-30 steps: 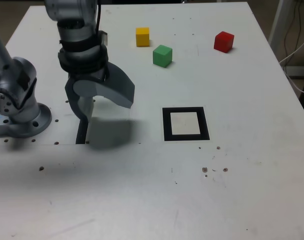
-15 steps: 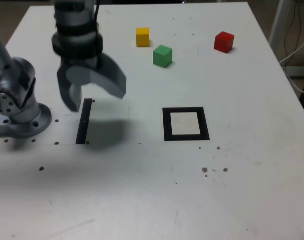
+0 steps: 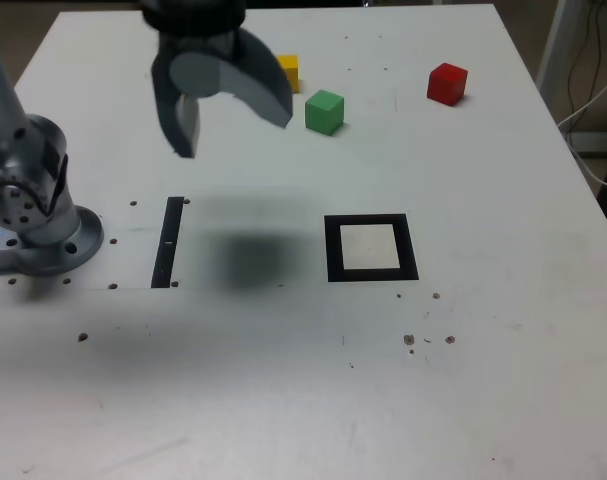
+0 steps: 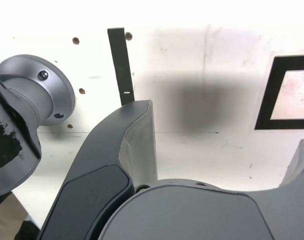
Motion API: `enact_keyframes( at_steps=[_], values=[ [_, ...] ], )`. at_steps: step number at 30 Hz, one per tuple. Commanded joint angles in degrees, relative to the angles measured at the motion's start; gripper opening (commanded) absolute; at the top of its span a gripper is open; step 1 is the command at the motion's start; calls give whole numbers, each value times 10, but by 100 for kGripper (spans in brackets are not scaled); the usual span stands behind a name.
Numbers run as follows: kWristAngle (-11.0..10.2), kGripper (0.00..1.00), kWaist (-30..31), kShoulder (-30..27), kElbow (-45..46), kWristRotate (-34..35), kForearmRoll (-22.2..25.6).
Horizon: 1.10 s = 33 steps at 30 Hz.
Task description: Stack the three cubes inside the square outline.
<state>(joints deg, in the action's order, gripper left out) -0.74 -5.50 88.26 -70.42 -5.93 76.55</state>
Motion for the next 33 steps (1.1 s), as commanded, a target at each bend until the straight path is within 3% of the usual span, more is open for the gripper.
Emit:
enact_keyframes(
  at_steps=[1,18,33],
  values=[
    [-3,99,-7,14,-14,-7,7],
    [-25,99,-64,97,-142,-63,33],
    [-40,99,-157,146,-237,-143,53]
  ],
)
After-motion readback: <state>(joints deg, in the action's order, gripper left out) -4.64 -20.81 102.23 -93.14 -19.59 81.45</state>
